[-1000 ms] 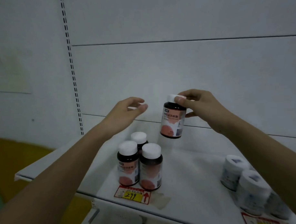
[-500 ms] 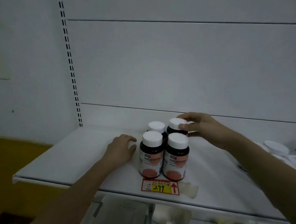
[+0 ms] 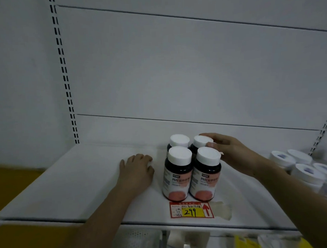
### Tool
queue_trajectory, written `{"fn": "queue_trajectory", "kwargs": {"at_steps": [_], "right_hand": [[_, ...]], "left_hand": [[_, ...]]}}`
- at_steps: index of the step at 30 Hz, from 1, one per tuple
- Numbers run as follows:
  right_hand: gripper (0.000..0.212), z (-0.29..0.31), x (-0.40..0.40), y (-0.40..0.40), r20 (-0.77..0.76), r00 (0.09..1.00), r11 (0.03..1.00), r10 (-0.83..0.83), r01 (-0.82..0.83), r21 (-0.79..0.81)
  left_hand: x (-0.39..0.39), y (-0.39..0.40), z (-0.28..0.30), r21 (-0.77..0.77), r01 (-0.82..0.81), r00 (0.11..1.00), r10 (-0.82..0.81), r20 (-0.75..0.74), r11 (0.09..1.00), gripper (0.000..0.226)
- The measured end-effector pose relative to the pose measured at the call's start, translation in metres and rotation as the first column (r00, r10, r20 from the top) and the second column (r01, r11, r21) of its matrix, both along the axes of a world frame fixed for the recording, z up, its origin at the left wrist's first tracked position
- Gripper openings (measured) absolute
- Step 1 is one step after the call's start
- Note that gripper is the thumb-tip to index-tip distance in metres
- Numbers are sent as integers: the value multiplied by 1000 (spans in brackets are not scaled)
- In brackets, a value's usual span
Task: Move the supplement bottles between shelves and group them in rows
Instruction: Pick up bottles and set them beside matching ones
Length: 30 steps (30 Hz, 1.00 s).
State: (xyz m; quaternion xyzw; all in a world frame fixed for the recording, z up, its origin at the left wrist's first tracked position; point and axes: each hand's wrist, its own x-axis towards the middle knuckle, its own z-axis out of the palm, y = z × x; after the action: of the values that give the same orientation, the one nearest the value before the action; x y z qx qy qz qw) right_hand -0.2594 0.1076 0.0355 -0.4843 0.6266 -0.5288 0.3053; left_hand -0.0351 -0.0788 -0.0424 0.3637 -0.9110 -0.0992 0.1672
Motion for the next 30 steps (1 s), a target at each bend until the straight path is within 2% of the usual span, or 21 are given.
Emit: {"fn": "queue_trajectory", "kwargs": {"at_steps": [6,8,10,12,16,20,23,30], "right_hand": [[54,-2,2,7,60,998,1000,-7,8,-9],[50,5,4,14,-7,1000,999,-30,30,29],[43,19,5,22,-130,987,993,-93,101,59],[30,38,3,32,-235,955,981,-180,191,28],[12,80,-3,68,-495,843,970,-210,243,4],[18,107,-19,127,-701,678,942,-220,335,28],[25,117,-40,194,-735,616,913,-282,408,-9],[30,104,-116,413,-717,567,809,-407,587,5]], "left_hand": [[5,10,9,24,24,999,-25,36,999,42],[6,9,23,125,29,999,-34,36,992,42],[8,5,50,322,32,998,-12,-64,946,39],[8,5,88,386,43,980,35,-195,921,36],[-13,46,169,220,139,936,-56,-347,966,31],[-66,137,216,101,296,910,-248,-332,950,28],[-111,222,217,53,375,887,-343,-308,925,27],[-226,414,199,69,520,840,-494,-225,851,26]]}}
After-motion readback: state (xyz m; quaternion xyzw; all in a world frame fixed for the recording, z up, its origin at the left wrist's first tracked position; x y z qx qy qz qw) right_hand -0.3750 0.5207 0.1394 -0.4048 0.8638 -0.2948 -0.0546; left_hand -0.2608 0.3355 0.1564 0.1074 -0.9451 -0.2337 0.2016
